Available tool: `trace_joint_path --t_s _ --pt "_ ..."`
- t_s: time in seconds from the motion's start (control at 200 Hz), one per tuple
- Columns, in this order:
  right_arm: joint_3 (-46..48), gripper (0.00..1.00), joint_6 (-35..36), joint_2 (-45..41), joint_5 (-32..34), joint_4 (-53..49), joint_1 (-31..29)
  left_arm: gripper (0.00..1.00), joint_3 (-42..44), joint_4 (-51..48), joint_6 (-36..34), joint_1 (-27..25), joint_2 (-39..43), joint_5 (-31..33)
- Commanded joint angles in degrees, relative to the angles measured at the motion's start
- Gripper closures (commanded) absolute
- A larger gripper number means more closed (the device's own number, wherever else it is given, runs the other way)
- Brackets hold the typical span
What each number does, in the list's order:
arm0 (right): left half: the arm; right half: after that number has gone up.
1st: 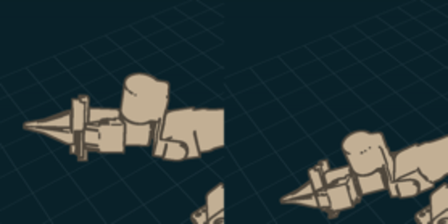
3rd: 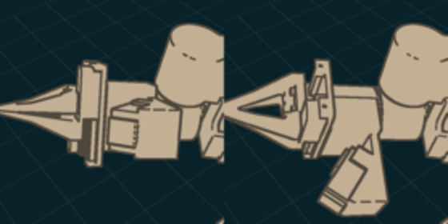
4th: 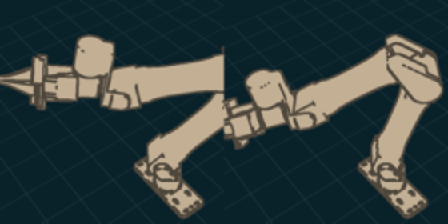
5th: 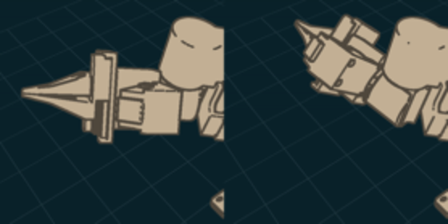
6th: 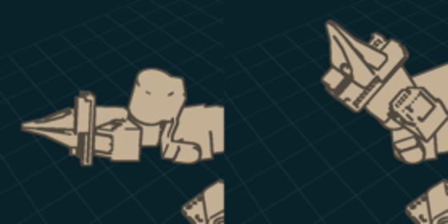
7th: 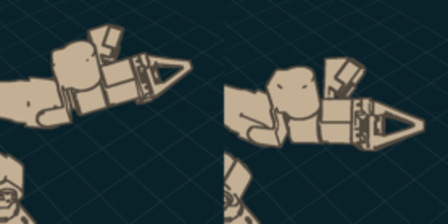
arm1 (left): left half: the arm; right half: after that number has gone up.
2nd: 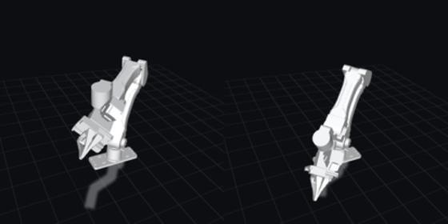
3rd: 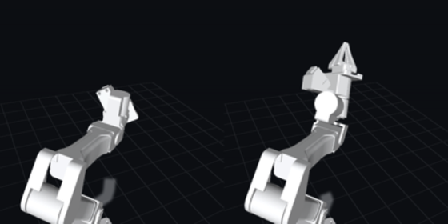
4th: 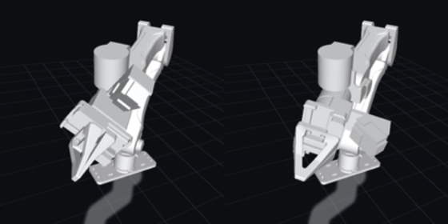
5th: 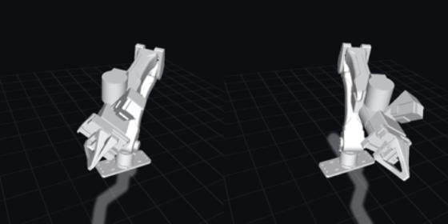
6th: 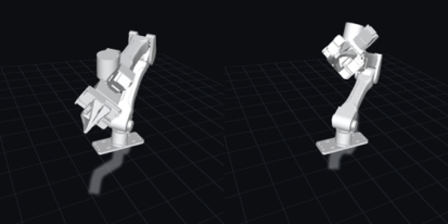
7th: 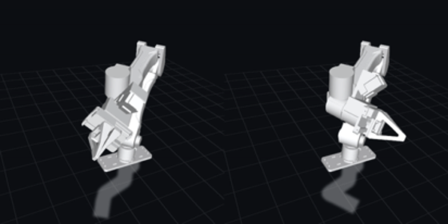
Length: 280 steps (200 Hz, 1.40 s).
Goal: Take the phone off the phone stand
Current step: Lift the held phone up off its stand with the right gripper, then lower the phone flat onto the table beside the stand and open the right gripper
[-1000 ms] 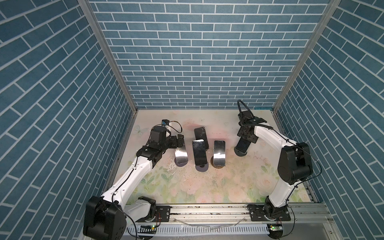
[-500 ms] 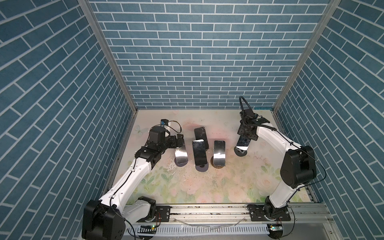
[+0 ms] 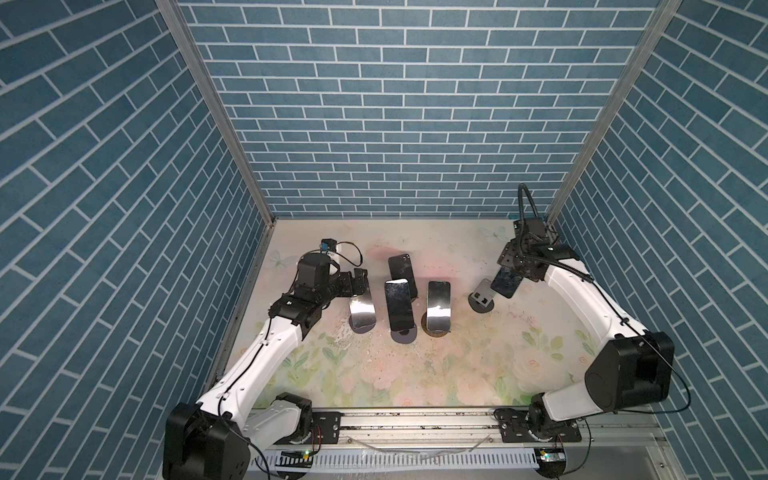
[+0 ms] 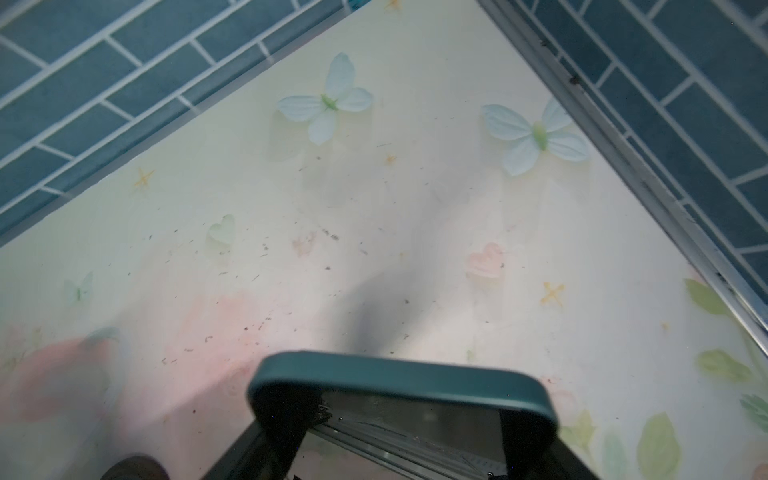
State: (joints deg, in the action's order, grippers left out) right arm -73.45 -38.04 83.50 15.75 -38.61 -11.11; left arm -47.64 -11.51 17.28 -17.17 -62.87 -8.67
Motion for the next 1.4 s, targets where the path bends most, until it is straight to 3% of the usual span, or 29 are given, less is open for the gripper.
trace_joint_path --t_s 0.0,0.235,0.48,0.795,1.395 --pt "3.08 0.56 2.38 -4.01 0.38 -0.10 2.76 0.00 -1.14 -0.97 0.26 -0.32 1.08 -0.19" --pt "8.10 0.56 5.95 -3.29 3.76 0.48 6.51 0.00 -1.36 -1.27 0.39 -0.32 1.08 -0.20" --pt "9.80 0.56 9.21 5.06 -0.62 5.76 6.90 0.00 -1.94 -2.77 0.48 -0.32 1.90 0.06" --pt "2.23 0.54 13.56 18.54 -4.60 5.39 6.91 0.00 -2.20 -5.32 0.21 -0.32 3.96 1.66" --pt "-8.51 0.50 16.53 31.61 -4.34 3.10 6.94 0.00 -2.99 -6.77 -0.18 -0.32 4.61 1.99"
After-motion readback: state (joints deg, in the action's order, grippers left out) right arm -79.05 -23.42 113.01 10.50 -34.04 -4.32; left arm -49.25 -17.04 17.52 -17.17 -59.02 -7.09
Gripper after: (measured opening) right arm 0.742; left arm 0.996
